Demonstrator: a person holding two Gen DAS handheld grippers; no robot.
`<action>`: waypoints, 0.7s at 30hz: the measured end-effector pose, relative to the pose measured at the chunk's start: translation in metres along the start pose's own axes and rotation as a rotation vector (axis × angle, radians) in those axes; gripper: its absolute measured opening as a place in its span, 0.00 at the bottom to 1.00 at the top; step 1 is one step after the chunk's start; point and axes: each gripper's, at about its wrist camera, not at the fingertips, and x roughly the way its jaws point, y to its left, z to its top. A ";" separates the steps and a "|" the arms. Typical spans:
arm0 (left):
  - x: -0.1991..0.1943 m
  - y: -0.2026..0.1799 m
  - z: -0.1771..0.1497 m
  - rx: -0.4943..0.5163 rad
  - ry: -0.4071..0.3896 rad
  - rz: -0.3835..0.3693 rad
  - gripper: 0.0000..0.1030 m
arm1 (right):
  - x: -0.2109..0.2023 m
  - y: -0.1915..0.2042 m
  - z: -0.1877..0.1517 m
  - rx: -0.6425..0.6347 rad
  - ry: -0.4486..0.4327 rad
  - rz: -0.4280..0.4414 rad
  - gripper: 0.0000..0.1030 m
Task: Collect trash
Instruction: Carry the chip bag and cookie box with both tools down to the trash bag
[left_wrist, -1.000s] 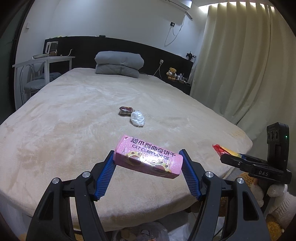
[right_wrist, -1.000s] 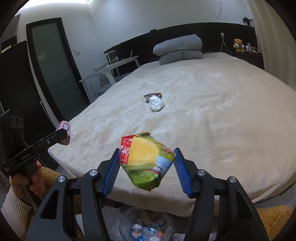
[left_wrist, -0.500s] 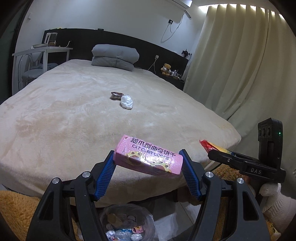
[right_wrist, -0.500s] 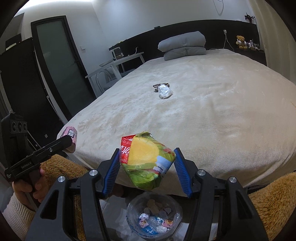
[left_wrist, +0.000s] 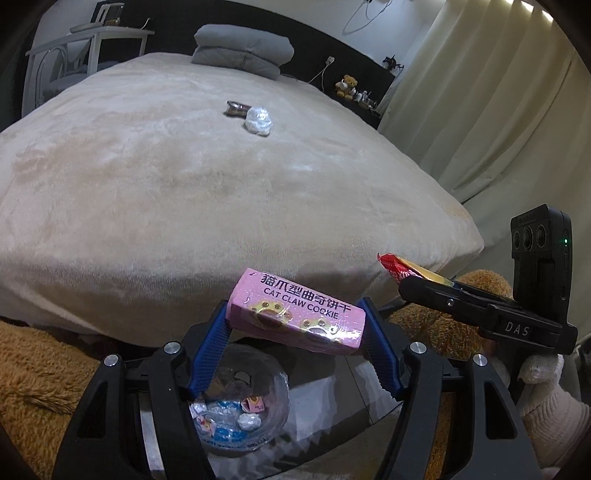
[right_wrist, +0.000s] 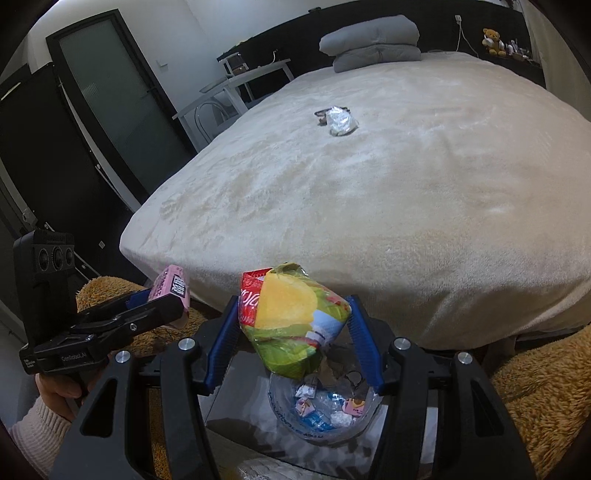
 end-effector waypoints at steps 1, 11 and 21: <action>0.003 0.001 -0.001 -0.004 0.012 -0.004 0.65 | 0.004 -0.001 -0.001 0.010 0.021 0.001 0.56; 0.040 0.012 -0.015 -0.041 0.207 0.035 0.65 | 0.040 -0.016 -0.009 0.124 0.192 0.017 0.56; 0.067 0.023 -0.031 -0.072 0.371 0.067 0.65 | 0.073 -0.032 -0.017 0.246 0.341 0.011 0.56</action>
